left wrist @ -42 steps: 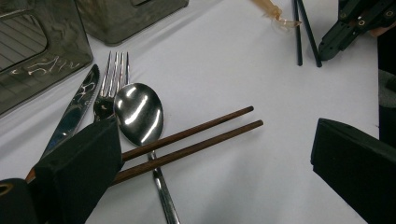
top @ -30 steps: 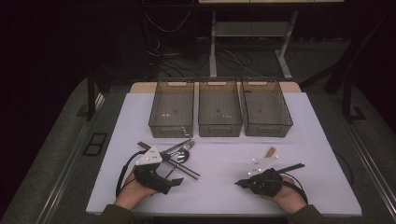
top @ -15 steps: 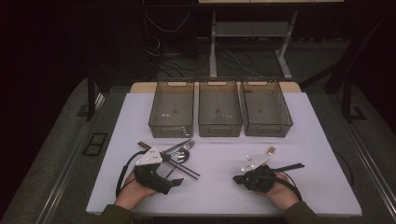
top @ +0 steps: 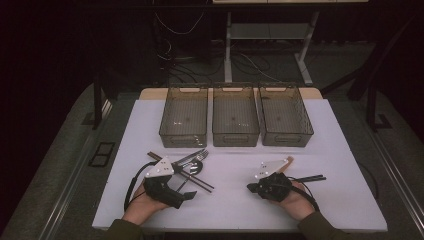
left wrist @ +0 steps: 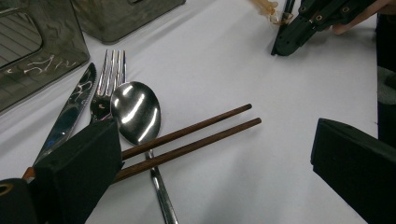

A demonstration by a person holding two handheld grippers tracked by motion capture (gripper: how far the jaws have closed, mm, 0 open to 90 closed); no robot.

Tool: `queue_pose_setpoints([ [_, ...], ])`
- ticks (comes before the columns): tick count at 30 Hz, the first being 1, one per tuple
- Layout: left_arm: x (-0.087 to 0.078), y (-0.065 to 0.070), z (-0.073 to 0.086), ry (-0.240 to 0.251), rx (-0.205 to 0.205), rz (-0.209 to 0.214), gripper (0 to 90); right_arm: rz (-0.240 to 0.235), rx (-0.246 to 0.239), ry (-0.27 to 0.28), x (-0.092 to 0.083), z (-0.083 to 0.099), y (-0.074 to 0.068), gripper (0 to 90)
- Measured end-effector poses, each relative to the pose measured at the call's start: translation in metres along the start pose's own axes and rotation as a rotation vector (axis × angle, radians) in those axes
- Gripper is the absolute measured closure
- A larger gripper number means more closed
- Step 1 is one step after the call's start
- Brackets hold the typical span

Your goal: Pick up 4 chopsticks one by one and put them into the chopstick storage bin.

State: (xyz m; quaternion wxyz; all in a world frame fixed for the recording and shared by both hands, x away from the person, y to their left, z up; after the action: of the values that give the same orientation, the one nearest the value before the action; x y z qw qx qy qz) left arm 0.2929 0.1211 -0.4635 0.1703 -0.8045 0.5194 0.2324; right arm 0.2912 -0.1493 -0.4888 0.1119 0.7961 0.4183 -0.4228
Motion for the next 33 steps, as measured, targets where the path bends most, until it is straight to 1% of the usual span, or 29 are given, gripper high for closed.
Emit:
queue_pose_setpoints([
  [1, 0.000, 0.000, 0.000, -0.001, -0.002, 0.000, 1.3, 0.003, 0.007, -0.001, 0.000, -0.001, 0.001, 90.0],
  [2, 0.000, 0.000, 0.000, -0.003, 0.006, 0.001, 1.3, 0.003, 0.007, -0.001, 0.000, -0.001, 0.001, 90.0],
  [5, 0.000, 0.000, 0.000, -0.003, 0.002, 0.001, 1.3, 0.001, 0.004, 0.001, 0.001, -0.001, 0.001, 90.0],
  [10, 0.000, 0.000, 0.000, -0.005, 0.004, 0.001, 1.3, 0.004, 0.015, 0.005, 0.002, -0.003, 0.004, 90.0],
  [12, 0.000, 0.000, 0.000, -0.003, 0.003, 0.001, 1.3, -0.005, 0.017, 0.009, 0.001, -0.004, 0.004, 89.9],
  [13, 0.000, 0.000, 0.000, -0.001, 0.001, 0.001, 1.3, -0.012, 0.018, 0.017, -0.002, -0.004, 0.004, 89.9],
  [14, 0.000, 0.000, 0.000, -0.002, 0.003, 0.001, 1.3, -0.030, 0.032, 0.041, -0.010, -0.006, 0.005, 90.0],
  [15, 0.000, 0.000, 0.000, -0.001, 0.002, 0.001, 1.3, -0.033, 0.036, 0.051, -0.015, -0.006, 0.006, 89.9],
  [16, 0.000, 0.000, 0.000, 0.001, 0.001, 0.001, 1.3, -0.033, 0.036, 0.051, -0.015, -0.006, 0.006, 89.9],
  [19, 0.000, 0.000, 0.000, 0.002, 0.003, 0.001, 1.3, -0.025, 0.055, 0.089, -0.032, -0.007, 0.013, 89.9],
  [20, 0.000, 0.000, 0.000, 0.002, 0.004, 0.001, 1.3, 0.000, 0.068, 0.106, -0.043, -0.004, 0.022, 90.0],
  [21, 0.000, 0.000, 0.000, 0.002, 0.005, 0.000, 1.3, 0.000, 0.068, 0.106, -0.043, -0.004, 0.022, 90.0],
  [23, 0.000, -0.001, 0.000, 0.001, 0.007, 0.001, 1.3, 0.032, 0.093, 0.116, -0.056, 0.001, 0.035, 89.9],
  [24, 0.000, 0.000, 0.000, 0.003, 0.001, 0.001, 1.3, 0.071, 0.124, 0.125, -0.067, 0.008, 0.049, 89.9],
  [27, 0.000, 0.000, 0.000, 0.004, 0.001, 0.001, 1.3, 0.121, 0.172, 0.127, -0.085, 0.020, 0.072, 89.9],
  [29, 0.000, -0.001, 0.000, 0.001, -0.001, 0.001, 1.3, 0.161, 0.194, 0.131, -0.094, 0.028, 0.087, 89.9],
  [30, 0.000, -0.001, 0.000, 0.002, -0.002, 0.001, 1.3, 0.161, 0.194, 0.131, -0.094, 0.028, 0.087, 89.9],
  [31, 0.000, -0.001, 0.001, 0.002, -0.003, 0.003, 1.3, 0.196, 0.223, 0.125, -0.102, 0.038, 0.101, 89.9],
  [32, 0.000, -0.001, 0.001, 0.002, -0.003, 0.003, 1.3, 0.196, 0.223, 0.125, -0.102, 0.038, 0.101, 89.9],
  [33, 0.000, -0.001, 0.001, 0.002, -0.003, 0.003, 1.3, 0.214, 0.239, 0.123, -0.105, 0.043, 0.108, 89.9],
])
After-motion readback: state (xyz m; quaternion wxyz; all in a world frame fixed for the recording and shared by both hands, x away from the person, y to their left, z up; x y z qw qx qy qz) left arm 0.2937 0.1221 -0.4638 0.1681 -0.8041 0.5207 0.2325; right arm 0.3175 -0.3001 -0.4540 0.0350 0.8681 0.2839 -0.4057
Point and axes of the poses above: each handheld gripper's, and its own axes: x roughly forward along the jaws, z roughly out of its underside, y roughly to its right, the point moved 6 cm from there along x, roughly forward along the jaws, and after that the axes turned 11 degrees about x, right-handed, at the moved point
